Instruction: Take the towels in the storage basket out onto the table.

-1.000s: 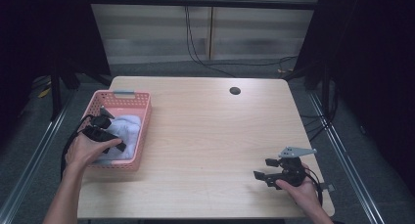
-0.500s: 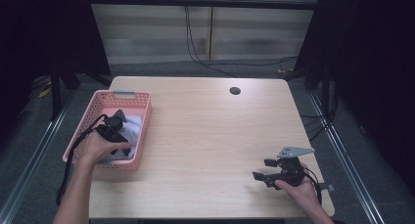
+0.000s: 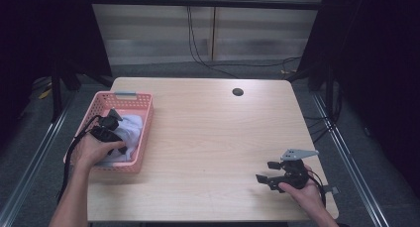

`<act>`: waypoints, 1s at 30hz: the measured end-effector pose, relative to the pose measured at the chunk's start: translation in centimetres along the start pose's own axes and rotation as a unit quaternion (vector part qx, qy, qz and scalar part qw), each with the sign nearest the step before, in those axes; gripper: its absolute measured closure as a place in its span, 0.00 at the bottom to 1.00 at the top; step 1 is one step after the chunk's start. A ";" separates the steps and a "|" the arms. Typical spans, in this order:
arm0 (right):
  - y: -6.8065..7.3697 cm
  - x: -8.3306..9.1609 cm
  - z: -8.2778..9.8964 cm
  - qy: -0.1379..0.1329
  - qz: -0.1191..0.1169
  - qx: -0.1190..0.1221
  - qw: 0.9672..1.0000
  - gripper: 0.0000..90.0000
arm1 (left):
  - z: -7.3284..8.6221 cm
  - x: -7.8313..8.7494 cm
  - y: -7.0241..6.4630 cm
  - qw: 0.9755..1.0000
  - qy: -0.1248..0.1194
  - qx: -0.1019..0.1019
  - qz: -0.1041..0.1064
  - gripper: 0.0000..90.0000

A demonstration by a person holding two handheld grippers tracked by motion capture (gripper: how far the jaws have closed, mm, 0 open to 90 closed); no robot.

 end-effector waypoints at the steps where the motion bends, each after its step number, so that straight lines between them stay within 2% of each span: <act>1: 0.0 0.0 0.0 0.000 0.000 0.000 1.000 0.28 | 0.0 0.0 0.0 1.000 0.000 -0.001 0.002 0.45; 5: 0.0 0.1 -0.1 -0.004 -0.002 -0.002 1.000 0.27 | 0.1 0.2 0.0 1.000 -0.006 0.003 0.007 0.46; 6: 0.1 0.2 -0.2 -0.009 -0.006 0.001 1.000 0.26 | 0.1 0.2 0.1 1.000 -0.009 -0.003 0.008 0.46; 10: 0.0 0.3 -0.2 -0.015 -0.003 -0.001 1.000 0.26 | 0.5 0.9 0.1 0.998 -0.050 0.002 0.024 0.47; 13: -0.1 0.2 -0.2 -0.012 0.001 -0.004 1.000 0.26 | 0.4 1.3 0.2 0.998 -0.058 -0.001 0.037 0.47; 17: -0.2 0.4 -0.2 -0.016 0.003 -0.010 1.000 0.26 | 0.3 1.5 0.3 0.997 -0.073 0.008 0.037 0.47; 19: -0.3 0.4 -0.2 -0.014 0.003 -0.012 1.000 0.26 | 0.3 1.8 0.4 0.996 -0.078 0.017 0.047 0.47; 20: -0.3 0.4 -0.2 -0.013 0.003 -0.012 1.000 0.26 | 0.4 2.1 0.5 0.995 -0.081 0.013 0.048 0.47; 22: -0.3 0.3 -0.2 -0.014 0.002 -0.011 1.000 0.26 | 0.3 2.7 0.7 0.993 -0.104 0.026 0.051 0.47; 24: -0.2 0.3 -0.2 -0.015 0.002 -0.009 1.000 0.26 | 0.5 3.3 0.9 0.991 -0.113 0.023 0.065 0.47; 25: -0.2 0.4 -0.2 -0.015 0.001 -0.011 1.000 0.26 | 0.5 3.7 0.9 0.990 -0.121 0.026 0.069 0.47; 26: -0.2 0.5 -0.2 -0.016 0.002 -0.008 1.000 0.27 | 0.7 4.3 0.9 0.988 -0.132 0.018 0.083 0.47; 27: -0.2 0.5 -0.2 -0.016 0.003 -0.008 1.000 0.27 | 0.7 4.6 1.0 0.986 -0.142 0.019 0.080 0.47; 28: -0.2 0.5 -0.3 -0.018 0.002 -0.010 1.000 0.27 | 0.7 4.6 1.0 0.986 -0.142 0.019 0.080 0.47; 30: -0.2 0.6 -0.3 -0.018 0.002 -0.010 1.000 0.27 | 0.8 5.2 1.1 0.983 -0.158 0.035 0.085 0.47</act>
Point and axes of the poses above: each handheld gripper's, and its own axes: x roughly backward along the jaws, z roughly out of its underside, y roughly to its left, the point moved 8 cm from there along -x, roughly forward along the jaws, and after that the axes turned 8 degrees about z, right-handed, at the moved point
